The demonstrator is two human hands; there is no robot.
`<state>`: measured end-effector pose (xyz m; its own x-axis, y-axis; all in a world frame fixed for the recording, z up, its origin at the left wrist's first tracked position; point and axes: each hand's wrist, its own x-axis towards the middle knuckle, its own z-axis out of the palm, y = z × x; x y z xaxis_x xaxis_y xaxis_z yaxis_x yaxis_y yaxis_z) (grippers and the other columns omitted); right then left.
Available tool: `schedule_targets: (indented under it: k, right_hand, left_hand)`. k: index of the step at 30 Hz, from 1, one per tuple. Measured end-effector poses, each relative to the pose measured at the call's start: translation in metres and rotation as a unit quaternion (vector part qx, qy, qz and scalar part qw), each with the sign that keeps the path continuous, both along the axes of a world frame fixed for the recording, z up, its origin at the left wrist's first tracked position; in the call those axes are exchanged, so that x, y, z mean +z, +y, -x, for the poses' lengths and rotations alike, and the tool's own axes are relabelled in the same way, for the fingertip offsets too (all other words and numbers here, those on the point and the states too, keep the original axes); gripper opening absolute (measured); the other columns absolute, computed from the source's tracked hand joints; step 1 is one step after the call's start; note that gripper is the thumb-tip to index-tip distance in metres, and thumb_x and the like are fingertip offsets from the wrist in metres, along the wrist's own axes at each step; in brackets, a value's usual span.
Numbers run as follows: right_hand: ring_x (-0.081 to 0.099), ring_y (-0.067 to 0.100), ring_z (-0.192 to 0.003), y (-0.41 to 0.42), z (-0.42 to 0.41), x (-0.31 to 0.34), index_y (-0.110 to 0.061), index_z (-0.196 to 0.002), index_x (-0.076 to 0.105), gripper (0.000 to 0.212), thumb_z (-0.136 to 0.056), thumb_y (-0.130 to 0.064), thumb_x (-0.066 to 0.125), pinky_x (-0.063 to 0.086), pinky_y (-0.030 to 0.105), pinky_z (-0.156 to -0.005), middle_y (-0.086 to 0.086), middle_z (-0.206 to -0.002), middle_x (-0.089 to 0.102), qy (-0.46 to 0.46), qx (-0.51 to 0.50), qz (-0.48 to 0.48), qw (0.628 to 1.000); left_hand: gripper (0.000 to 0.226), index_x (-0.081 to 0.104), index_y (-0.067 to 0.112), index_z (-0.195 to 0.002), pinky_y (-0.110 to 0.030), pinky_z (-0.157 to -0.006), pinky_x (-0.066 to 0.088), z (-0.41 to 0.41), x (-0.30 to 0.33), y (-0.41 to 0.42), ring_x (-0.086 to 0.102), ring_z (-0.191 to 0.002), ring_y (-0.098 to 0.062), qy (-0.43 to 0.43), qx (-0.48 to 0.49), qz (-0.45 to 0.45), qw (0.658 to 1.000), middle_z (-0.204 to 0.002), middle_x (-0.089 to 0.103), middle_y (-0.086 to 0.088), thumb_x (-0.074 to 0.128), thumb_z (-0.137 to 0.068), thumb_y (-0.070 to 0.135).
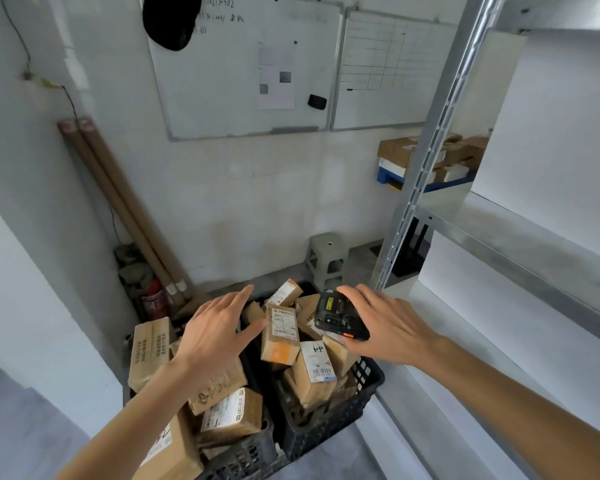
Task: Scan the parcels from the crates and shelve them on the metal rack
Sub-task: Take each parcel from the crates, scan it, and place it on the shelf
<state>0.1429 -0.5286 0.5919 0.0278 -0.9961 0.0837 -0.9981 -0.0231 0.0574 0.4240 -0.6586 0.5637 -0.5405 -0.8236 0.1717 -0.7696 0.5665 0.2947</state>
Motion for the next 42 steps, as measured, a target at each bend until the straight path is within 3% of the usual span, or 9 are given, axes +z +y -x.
schedule_targets:
  k: [5, 11, 17, 22, 32, 37, 42]
  right_hand:
    - [0.056, 0.016, -0.104, -0.026, 0.000, -0.001, -0.025, -0.153, 0.024, 0.091, -0.076, -0.075, 0.028, 0.055, 0.033, -0.078, -0.005, -0.130, 0.048, 0.011, -0.025, -0.036, 0.999]
    - [0.056, 0.015, -0.107, -0.053, 0.001, -0.018, -0.023, -0.155, 0.022, 0.097, -0.074, -0.076, 0.023, 0.054, 0.029, -0.079, -0.003, -0.133, 0.047, 0.021, -0.053, -0.033, 0.998]
    - [0.059, 0.015, -0.104, -0.065, 0.000, -0.051, -0.021, -0.152, 0.027, 0.087, -0.087, -0.076, 0.047, 0.058, 0.035, -0.074, -0.003, -0.128, 0.050, 0.030, -0.061, -0.044, 0.997]
    - [0.058, 0.013, -0.106, -0.078, 0.001, -0.078, -0.025, -0.148, 0.028, 0.080, -0.089, -0.068, 0.059, 0.057, 0.033, -0.082, -0.004, -0.129, 0.050, -0.005, -0.085, -0.056, 0.995]
    - [0.061, 0.016, -0.109, -0.125, 0.018, -0.170, -0.027, -0.145, 0.034, 0.072, -0.088, -0.057, 0.066, 0.050, 0.031, -0.078, -0.005, -0.133, 0.058, -0.078, -0.128, -0.113, 0.982]
    - [0.064, 0.014, -0.101, -0.152, 0.030, -0.222, -0.029, -0.143, 0.036, 0.074, -0.083, -0.054, 0.072, 0.056, 0.035, -0.078, -0.008, -0.124, 0.063, -0.164, -0.114, -0.143, 0.969]
    - [0.060, 0.011, -0.094, -0.174, 0.043, -0.256, -0.033, -0.139, 0.035, 0.074, -0.079, -0.055, 0.073, 0.052, 0.031, -0.071, -0.011, -0.114, 0.061, -0.183, -0.073, -0.183, 0.963]
  left_hand:
    - [0.077, 0.021, 0.031, -0.161, -0.033, -0.118, 0.031, 0.000, -0.008, -0.035, 0.038, -0.146, -0.014, 0.004, -0.016, -0.010, 1.000, -0.159, 0.041, 0.009, 0.040, -0.097, 0.069]
    - [0.077, 0.022, 0.031, -0.161, -0.035, -0.117, 0.033, -0.002, -0.031, -0.066, 0.038, -0.146, -0.015, -0.001, -0.038, -0.031, 0.999, -0.158, 0.041, 0.009, 0.042, -0.097, 0.069]
    - [0.076, 0.025, 0.029, -0.160, -0.036, -0.120, 0.031, 0.004, -0.064, -0.086, 0.038, -0.147, -0.015, -0.004, -0.049, -0.055, 0.997, -0.159, 0.040, 0.007, 0.040, -0.096, 0.069]
    - [0.072, 0.026, 0.030, -0.159, -0.036, -0.117, 0.035, 0.012, -0.092, -0.095, 0.040, -0.145, -0.015, 0.001, -0.042, -0.076, 0.996, -0.160, 0.040, 0.008, 0.043, -0.098, 0.066]
    - [0.062, 0.034, 0.029, -0.154, -0.032, -0.094, 0.050, 0.059, -0.177, -0.102, 0.050, -0.132, -0.013, 0.010, -0.029, -0.156, 0.987, -0.146, 0.052, 0.010, 0.042, -0.101, 0.059]
    - [0.054, 0.035, 0.030, -0.152, -0.029, -0.084, 0.050, 0.083, -0.218, -0.109, 0.054, -0.124, -0.014, 0.027, -0.014, -0.202, 0.979, -0.140, 0.056, 0.006, 0.044, -0.103, 0.050]
    - [0.056, 0.030, 0.035, -0.155, -0.025, -0.079, 0.043, 0.094, -0.252, -0.115, 0.059, -0.120, -0.018, 0.050, 0.019, -0.261, 0.964, -0.142, 0.056, 0.005, 0.046, -0.103, 0.048]
